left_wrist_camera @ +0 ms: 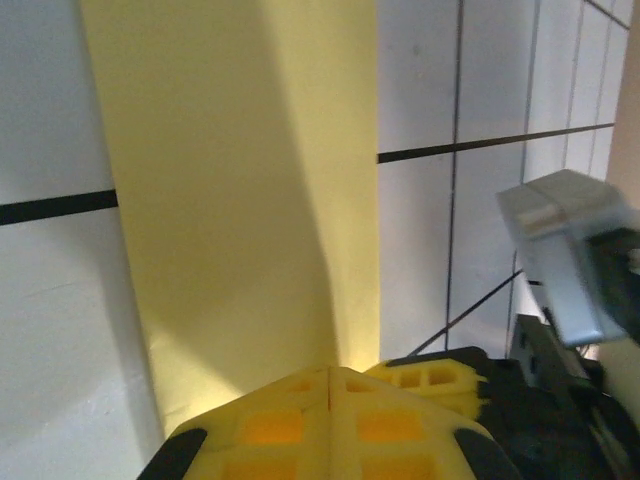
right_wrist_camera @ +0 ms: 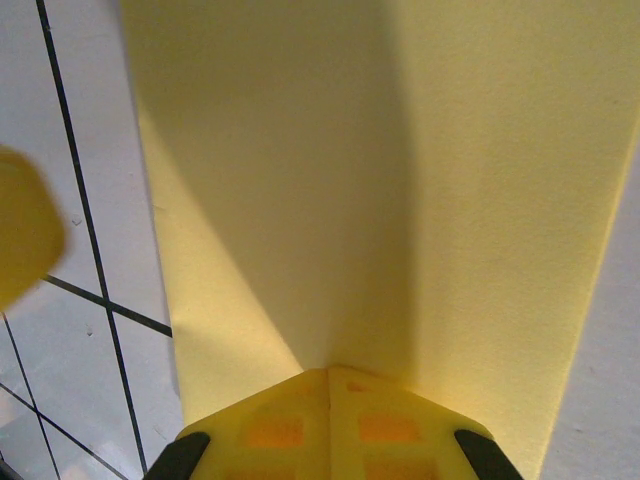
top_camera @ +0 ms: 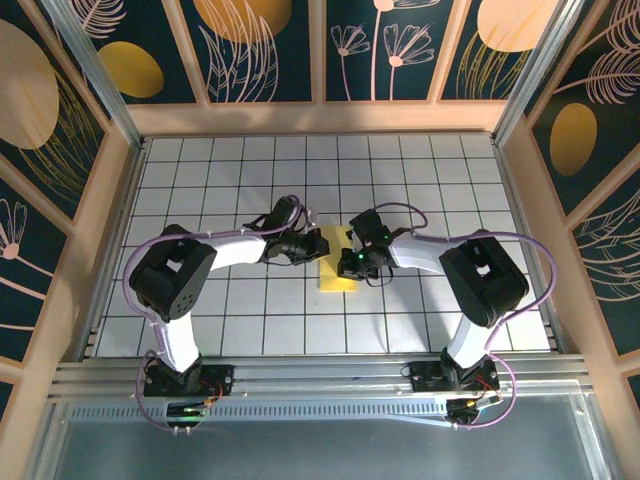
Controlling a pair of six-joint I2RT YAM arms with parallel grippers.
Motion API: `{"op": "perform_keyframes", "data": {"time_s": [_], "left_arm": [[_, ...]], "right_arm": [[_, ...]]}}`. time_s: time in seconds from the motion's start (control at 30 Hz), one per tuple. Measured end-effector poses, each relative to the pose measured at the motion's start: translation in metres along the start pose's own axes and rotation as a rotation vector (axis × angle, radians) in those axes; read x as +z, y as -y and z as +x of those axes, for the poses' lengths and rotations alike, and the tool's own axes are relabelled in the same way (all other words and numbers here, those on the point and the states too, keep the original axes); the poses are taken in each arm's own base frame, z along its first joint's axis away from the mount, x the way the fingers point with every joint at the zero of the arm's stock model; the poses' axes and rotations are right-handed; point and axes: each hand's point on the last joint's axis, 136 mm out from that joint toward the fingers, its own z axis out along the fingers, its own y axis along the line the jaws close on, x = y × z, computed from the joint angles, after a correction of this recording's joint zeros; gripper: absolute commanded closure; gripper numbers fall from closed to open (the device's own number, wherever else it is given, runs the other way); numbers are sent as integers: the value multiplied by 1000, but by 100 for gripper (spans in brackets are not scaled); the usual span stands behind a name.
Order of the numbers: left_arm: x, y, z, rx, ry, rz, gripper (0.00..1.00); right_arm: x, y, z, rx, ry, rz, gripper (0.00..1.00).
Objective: Fold a paper plane with a square sheet of paper (fold left side to right side)
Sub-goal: Hold the square sheet of paper at the center of the table.
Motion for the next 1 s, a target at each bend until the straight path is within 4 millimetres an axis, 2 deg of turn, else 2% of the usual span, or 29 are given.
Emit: {"op": "perform_keyframes", "data": {"time_s": [0.17, 0.4, 0.63, 0.73, 0.87, 1.0], "left_arm": [[10, -16, -3, -32, 1, -43, 100], [16, -23, -4, -43, 2, -63, 100], [18, -27, -3, -48, -3, -72, 100], [18, -27, -3, -48, -3, -73, 100], [18, -28, -3, -49, -3, -74, 100], [18, -28, -3, -49, -3, -74, 100]], "right_arm": [[0, 0, 0, 0, 0, 0, 100], [0, -1, 0, 3, 0, -4, 100], [-2, -7, 3, 39, -19, -35, 84], [-13, -14, -2, 50, -1, -72, 76], [-44, -21, -20, 51, 76, -125, 69], [-65, -13, -30, 73, 122, -140, 64]]}}
